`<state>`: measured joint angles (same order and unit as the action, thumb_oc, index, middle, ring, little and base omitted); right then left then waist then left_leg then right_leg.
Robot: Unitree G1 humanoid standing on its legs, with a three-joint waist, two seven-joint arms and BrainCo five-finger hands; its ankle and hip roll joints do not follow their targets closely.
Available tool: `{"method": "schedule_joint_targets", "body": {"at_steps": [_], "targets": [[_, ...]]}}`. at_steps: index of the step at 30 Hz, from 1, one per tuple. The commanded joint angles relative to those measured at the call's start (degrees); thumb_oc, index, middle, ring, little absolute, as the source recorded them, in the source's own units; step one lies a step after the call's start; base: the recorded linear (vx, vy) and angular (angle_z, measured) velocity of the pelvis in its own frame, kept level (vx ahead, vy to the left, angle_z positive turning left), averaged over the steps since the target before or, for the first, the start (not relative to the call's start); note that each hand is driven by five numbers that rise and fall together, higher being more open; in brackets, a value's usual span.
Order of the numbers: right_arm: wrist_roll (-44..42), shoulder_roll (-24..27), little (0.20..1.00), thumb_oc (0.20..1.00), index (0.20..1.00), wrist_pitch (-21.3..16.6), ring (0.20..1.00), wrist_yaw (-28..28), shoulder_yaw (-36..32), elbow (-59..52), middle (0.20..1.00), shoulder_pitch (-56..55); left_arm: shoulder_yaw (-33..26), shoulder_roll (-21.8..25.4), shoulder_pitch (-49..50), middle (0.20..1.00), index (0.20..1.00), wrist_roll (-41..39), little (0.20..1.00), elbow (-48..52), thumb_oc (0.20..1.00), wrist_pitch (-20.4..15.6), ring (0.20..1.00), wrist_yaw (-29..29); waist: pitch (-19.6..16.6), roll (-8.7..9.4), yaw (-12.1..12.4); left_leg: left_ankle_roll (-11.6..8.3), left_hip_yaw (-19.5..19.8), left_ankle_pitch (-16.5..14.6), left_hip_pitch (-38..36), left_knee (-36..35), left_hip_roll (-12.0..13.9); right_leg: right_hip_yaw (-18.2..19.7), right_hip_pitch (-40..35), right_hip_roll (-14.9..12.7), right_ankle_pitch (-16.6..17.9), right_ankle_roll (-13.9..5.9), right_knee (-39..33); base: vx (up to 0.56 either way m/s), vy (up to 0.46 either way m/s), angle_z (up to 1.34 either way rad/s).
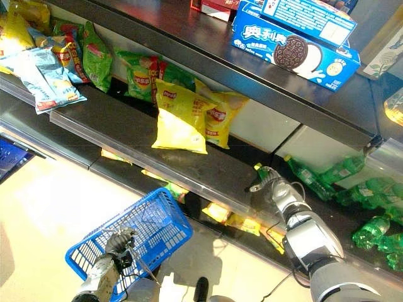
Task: Pick up the snacks into the basket
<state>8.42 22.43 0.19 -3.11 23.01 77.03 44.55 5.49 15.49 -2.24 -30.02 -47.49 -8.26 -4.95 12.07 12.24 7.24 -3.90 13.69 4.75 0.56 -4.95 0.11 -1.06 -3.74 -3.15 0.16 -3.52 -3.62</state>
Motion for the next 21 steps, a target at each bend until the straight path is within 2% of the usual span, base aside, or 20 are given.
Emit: {"method": "schedule_joint_targets", "body": {"at_steps": [1,21], "targets": [[1.48,3.95,1.000,1.000,1.000,0.24,1.000,-2.19,0.83,2.20,1.000,0.84,0.83,0.90,-1.03,0.200,0.200,2.24,0.200,1.61,0.200,-2.75,0.200,0.38,-2.84,-0.70,0.02,5.30,0.24,-6.11,-1.74,-0.05,-4.83,-0.40,6.35,-0.37,-1.84,-3.79,9.53,0.01,0.009,-0.13],[3.34,8.37,1.000,1.000,1.000,0.76,1.000,-3.93,-1.13,4.42,1.000,0.65,1.40,0.79,1.11,0.200,0.200,3.48,0.200,1.94,0.200,-2.54,0.200,1.35,-3.94,-0.40,-0.28,5.49,-0.30,-6.63,-2.22,-0.05,-4.96,0.15,5.62,-0.75,-1.39,-3.89,8.49,0.00,0.001,-0.03]]}}
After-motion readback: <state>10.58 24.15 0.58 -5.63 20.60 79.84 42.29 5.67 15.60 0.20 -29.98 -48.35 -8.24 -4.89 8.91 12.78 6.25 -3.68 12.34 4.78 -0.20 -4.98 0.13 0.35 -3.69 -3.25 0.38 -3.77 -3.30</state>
